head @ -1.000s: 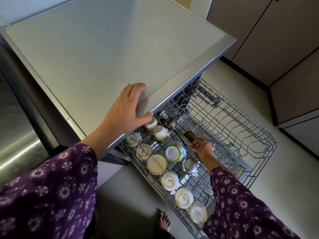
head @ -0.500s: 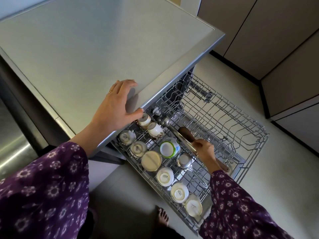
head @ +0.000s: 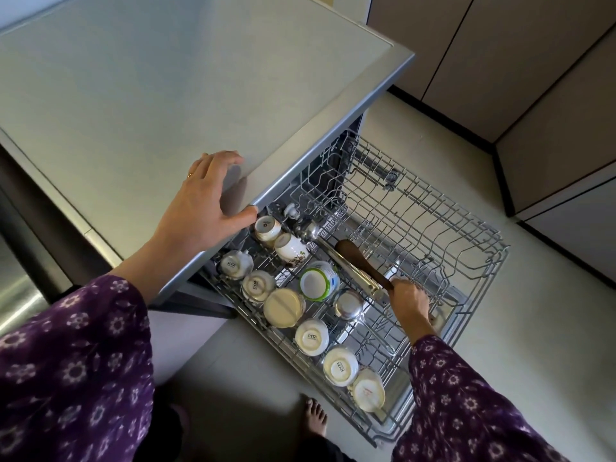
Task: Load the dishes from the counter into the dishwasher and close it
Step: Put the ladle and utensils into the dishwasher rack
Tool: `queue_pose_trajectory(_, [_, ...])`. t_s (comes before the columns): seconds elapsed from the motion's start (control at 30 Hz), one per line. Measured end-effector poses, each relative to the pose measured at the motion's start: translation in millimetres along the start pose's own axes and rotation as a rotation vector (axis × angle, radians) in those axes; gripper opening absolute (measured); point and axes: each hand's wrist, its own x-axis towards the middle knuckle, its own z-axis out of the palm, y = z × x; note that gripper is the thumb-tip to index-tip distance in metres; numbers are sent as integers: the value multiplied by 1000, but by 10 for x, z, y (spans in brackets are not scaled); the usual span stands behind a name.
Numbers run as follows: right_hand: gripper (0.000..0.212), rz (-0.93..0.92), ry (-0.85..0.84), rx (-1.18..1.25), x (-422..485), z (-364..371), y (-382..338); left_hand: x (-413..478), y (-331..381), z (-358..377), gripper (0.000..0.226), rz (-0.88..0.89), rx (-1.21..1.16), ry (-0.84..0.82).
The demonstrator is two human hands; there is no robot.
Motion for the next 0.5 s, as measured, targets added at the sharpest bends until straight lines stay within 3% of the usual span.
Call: queue_pose_trajectory(0.5, [22, 134, 56, 64, -334, 14, 213, 5, -7, 1, 67, 1, 3, -4])
